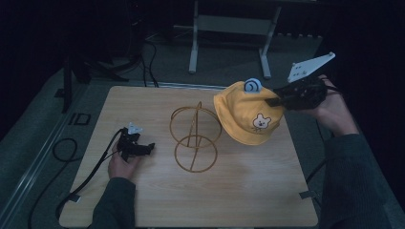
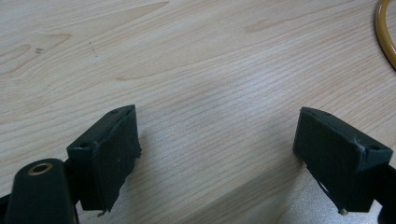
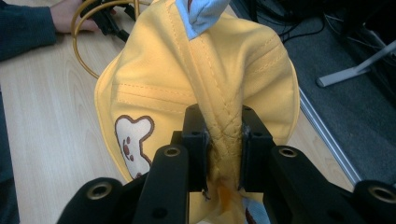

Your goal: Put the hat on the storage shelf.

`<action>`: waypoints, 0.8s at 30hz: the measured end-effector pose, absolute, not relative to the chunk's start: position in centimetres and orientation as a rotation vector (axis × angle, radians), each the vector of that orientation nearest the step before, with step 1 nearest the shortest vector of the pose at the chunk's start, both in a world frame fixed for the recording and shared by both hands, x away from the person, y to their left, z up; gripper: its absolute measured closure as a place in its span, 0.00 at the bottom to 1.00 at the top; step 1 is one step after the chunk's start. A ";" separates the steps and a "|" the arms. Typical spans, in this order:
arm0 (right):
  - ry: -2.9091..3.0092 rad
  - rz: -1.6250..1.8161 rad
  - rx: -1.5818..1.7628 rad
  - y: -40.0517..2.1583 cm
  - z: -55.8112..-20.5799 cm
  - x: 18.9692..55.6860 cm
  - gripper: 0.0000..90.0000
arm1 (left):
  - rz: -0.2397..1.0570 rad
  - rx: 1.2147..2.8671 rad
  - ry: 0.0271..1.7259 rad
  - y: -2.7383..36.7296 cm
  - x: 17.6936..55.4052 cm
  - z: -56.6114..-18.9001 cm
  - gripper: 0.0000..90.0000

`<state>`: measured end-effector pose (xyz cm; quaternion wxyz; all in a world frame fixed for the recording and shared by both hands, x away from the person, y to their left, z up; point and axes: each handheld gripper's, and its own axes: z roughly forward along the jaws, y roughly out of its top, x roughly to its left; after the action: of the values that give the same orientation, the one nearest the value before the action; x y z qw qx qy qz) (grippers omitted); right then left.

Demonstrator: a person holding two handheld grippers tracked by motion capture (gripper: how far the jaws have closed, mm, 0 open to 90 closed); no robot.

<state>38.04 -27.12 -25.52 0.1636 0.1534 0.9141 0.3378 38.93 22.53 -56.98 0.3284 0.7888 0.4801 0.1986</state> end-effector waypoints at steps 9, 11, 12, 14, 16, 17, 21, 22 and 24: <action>2.614 0.985 0.382 -25.2 -24.9 38.0 0.85 | 0.520 2.064 1.256 22.5 38.9 -57.0 0.16; 2.614 0.989 0.376 -25.1 -24.9 38.0 0.85 | 0.520 2.064 1.257 22.5 38.9 -57.0 0.16; 2.614 1.000 0.365 -24.6 -24.7 38.0 0.85 | 0.520 2.064 1.257 22.5 38.9 -57.0 0.16; 2.616 1.002 0.356 -24.3 -24.6 38.0 0.85 | 0.520 2.064 1.257 22.5 38.9 -57.0 0.16; 2.616 1.000 0.353 -23.8 -24.6 38.1 0.85 | 0.520 2.064 1.257 22.5 38.9 -57.0 0.16; 2.618 1.000 0.344 -23.6 -24.6 38.1 0.85 | 0.520 2.064 1.257 22.5 38.9 -57.0 0.16; 2.623 0.996 0.334 -22.9 -24.4 38.3 0.85 | 0.520 2.064 1.257 22.5 38.9 -57.0 0.16; 2.627 0.993 0.333 -22.7 -24.4 38.3 0.85 | 0.520 2.064 1.257 22.5 38.9 -57.0 0.16; 2.631 0.985 0.328 -22.5 -24.4 38.3 0.85 | 0.520 2.064 1.257 22.5 38.9 -57.0 0.16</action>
<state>38.33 -22.54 -24.37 0.1557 0.1146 0.9188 0.3441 38.94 22.53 -56.99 0.3286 0.7887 0.4802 0.1987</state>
